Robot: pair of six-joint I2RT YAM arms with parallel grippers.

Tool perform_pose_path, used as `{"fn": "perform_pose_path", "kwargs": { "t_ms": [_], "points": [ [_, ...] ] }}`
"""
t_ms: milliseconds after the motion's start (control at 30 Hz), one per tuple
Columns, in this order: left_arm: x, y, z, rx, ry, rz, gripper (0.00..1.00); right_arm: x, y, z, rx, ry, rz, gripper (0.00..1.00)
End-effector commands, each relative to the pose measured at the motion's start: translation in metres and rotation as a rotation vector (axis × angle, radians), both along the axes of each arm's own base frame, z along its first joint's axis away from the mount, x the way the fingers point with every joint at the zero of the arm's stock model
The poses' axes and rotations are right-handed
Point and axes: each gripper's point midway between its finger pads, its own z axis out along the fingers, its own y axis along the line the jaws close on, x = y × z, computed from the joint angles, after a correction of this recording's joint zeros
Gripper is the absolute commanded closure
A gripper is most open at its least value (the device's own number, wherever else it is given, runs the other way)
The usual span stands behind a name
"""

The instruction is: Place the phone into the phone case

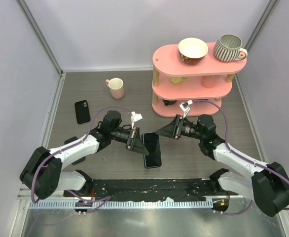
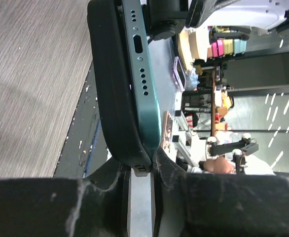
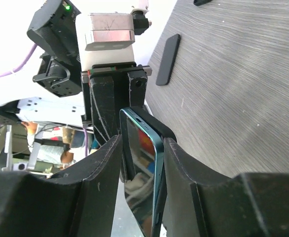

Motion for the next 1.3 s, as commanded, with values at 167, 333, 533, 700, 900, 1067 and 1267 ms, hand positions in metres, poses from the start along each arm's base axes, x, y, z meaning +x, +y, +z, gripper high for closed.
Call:
{"fn": "perform_pose_path", "kwargs": {
  "t_ms": [167, 333, 533, 700, 900, 1067, 1267],
  "points": [
    [0.04, -0.018, 0.055, -0.125, -0.465, 0.011, 1.0, -0.096, 0.013, 0.035, 0.157, 0.028, 0.421, 0.56],
    [0.048, -0.017, 0.046, -0.092, -0.46, 0.015, 1.0, -0.099, 0.011, 0.043, 0.178, 0.02, 0.429, 0.56],
    [0.053, -0.014, 0.046, -0.111, -0.453, 0.015, 1.0, -0.094, 0.013, 0.044, 0.171, 0.022, 0.401, 0.56],
    [0.057, -0.013, 0.042, -0.099, -0.423, 0.021, 1.0, -0.087, 0.013, 0.038, 0.121, -0.013, 0.346, 0.67],
    [0.068, -0.008, 0.031, -0.038, -0.372, 0.05, 1.0, -0.058, 0.014, 0.037, 0.002, -0.095, 0.216, 0.94],
    [0.089, 0.004, -0.001, 0.093, -0.238, 0.08, 0.92, -0.013, 0.016, 0.024, -0.083, -0.143, 0.083, 0.99],
    [0.103, 0.013, -0.05, 0.227, -0.062, 0.144, 0.7, 0.017, 0.012, -0.014, -0.205, -0.134, 0.041, 0.99]
  ]
}}
